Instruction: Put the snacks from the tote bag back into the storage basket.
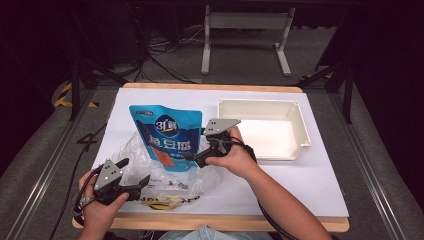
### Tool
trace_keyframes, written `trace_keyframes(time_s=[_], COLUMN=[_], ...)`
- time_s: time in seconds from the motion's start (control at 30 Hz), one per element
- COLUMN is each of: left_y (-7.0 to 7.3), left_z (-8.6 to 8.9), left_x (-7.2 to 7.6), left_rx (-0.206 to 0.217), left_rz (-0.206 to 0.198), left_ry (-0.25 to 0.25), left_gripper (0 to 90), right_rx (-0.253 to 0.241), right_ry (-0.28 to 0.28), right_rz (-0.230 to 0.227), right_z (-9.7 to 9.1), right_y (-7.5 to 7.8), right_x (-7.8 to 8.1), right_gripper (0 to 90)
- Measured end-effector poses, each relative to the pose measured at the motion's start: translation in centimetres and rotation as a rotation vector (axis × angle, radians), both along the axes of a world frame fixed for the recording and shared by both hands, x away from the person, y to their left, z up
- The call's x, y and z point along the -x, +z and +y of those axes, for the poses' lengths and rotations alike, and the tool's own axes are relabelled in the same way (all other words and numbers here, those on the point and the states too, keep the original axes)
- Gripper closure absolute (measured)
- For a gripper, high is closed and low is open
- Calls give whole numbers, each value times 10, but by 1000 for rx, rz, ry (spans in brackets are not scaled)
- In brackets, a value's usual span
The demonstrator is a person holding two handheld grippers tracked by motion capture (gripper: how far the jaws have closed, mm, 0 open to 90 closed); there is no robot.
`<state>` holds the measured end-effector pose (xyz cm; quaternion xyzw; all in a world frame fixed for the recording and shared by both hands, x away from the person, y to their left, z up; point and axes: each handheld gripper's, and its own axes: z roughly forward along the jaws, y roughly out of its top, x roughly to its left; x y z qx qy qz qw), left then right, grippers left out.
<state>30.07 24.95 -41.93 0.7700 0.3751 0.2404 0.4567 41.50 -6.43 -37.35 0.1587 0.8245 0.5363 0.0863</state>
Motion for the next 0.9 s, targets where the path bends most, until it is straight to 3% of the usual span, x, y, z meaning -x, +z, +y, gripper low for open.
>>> trace_keyframes(time_s=[0.3, 0.9], left_y=[0, -1], left_z=[0, 2], left_x=[0, 0], left_rx=[1, 16], left_rz=[3, 13], left_ry=[0, 8], left_gripper=[128, 128], right_rx=[32, -63], right_ry=[9, 13], right_rz=[-20, -97], right_z=[14, 18], right_y=[-8, -21], right_x=[-1, 1], right_gripper=[79, 101])
